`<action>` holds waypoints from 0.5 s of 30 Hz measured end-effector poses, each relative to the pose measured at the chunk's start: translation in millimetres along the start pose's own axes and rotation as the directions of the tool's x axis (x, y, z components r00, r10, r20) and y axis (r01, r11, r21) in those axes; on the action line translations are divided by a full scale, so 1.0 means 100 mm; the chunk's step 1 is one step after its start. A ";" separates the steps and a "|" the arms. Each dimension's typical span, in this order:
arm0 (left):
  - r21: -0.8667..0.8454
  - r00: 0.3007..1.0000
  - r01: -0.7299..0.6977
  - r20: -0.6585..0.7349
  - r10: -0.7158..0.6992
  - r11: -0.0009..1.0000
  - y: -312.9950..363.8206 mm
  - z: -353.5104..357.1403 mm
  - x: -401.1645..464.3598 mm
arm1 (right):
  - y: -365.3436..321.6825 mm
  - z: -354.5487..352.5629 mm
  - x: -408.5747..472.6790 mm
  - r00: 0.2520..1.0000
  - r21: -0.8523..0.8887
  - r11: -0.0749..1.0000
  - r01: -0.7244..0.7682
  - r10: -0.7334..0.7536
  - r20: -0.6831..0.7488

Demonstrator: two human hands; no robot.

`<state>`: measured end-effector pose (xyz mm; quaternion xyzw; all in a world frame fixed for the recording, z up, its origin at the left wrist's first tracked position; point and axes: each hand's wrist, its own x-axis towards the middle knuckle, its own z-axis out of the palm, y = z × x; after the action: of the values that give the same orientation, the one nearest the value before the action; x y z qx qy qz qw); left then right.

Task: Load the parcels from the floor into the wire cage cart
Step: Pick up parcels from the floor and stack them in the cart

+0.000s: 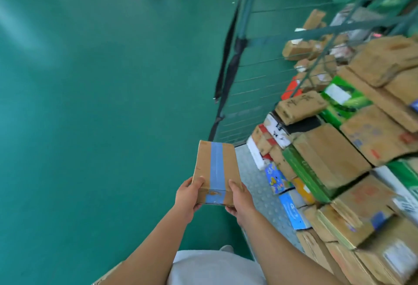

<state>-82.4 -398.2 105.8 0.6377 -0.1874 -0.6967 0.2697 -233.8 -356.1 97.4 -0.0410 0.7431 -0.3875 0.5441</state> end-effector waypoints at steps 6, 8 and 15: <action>0.175 0.996 -0.045 0.087 0.030 0.983 -0.12 1.12 0.13 | -0.21 -0.99 0.23 0.996 0.217 0.976 0.009 0.011 -0.091; 0.227 0.991 -0.049 0.132 0.019 0.973 -0.16 1.42 0.17 | -0.23 -1.23 0.30 0.992 0.264 0.964 0.021 0.012 -0.124; 0.316 0.971 -0.093 0.238 0.016 0.944 -0.10 2.21 0.32 | -0.41 -1.73 0.58 0.975 0.406 0.911 0.071 0.023 -0.221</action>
<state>-304.3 -428.1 100.3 0.5819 -0.3475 -0.7184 0.1566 -417.8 -320.6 96.7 0.1087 0.7001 -0.5440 0.4496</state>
